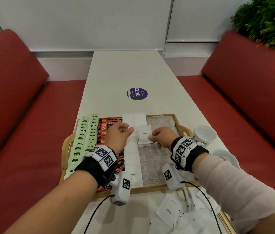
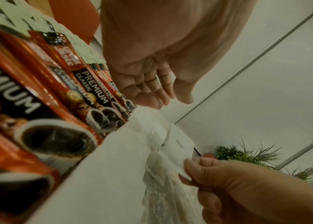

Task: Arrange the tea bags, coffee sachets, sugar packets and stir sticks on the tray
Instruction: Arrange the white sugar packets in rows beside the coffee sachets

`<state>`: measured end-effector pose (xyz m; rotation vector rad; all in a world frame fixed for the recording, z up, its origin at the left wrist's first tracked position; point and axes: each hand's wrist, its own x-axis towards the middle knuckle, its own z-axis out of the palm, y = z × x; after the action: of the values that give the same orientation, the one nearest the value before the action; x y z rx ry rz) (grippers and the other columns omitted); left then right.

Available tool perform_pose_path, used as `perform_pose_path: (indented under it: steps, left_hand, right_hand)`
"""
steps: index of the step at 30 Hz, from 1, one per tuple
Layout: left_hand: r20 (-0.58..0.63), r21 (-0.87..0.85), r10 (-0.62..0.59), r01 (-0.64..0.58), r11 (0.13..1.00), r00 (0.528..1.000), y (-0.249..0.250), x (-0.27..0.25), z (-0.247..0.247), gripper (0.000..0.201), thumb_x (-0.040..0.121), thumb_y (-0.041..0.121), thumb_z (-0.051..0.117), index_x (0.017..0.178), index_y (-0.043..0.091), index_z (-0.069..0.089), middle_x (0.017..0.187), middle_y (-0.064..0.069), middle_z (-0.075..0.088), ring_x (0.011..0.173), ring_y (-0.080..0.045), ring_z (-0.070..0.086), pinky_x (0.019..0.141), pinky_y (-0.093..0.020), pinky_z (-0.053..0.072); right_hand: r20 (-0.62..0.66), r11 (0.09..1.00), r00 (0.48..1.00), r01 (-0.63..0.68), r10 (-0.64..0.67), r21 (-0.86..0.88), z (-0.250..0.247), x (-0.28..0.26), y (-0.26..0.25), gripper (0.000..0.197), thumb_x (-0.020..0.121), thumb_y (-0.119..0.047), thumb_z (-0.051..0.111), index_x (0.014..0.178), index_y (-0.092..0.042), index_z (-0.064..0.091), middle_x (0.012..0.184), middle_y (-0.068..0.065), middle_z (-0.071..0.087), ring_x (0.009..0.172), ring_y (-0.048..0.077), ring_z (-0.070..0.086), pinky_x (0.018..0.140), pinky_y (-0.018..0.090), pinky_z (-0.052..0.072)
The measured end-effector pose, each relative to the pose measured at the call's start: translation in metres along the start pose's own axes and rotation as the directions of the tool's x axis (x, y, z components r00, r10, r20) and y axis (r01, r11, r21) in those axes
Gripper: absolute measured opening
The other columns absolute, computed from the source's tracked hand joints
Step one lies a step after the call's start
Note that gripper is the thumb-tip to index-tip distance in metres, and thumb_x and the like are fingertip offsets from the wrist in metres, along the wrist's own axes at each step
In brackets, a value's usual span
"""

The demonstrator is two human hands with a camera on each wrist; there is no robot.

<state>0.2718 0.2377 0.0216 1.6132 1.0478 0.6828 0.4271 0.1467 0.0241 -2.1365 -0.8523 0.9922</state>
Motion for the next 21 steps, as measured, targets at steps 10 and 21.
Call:
perform_pose_path:
  steps: [10, 21]
  left_hand:
    - [-0.015, -0.007, -0.017, 0.017, 1.0, 1.0, -0.004, 0.0, -0.002, 0.015, 0.093, 0.02, 0.059, 0.105, 0.013, 0.055, 0.085, 0.004, 0.056, 0.071, -0.012, 0.054, 0.06, -0.025, 0.047]
    - [-0.037, 0.005, -0.038, 0.038, 0.999, 0.999, -0.003, 0.001, -0.004, 0.013, 0.093, 0.022, 0.059, 0.103, 0.015, 0.056, 0.085, 0.007, 0.057, 0.073, -0.012, 0.058, 0.075, -0.034, 0.05]
  right_hand:
    - [0.019, 0.98, 0.988, -0.147, 0.151, -0.135, 0.006, 0.008, 0.0, 0.026, 0.087, -0.012, 0.067, 0.065, -0.015, 0.053, 0.064, 0.003, 0.055, 0.053, 0.016, 0.048, 0.053, 0.024, 0.042]
    - [0.0, 0.914, 0.982, -0.178, 0.191, -0.363, 0.015, 0.015, -0.009, 0.01, 0.086, -0.019, 0.065, 0.084, -0.01, 0.061, 0.101, 0.012, 0.072, 0.08, 0.021, 0.065, 0.082, 0.031, 0.054]
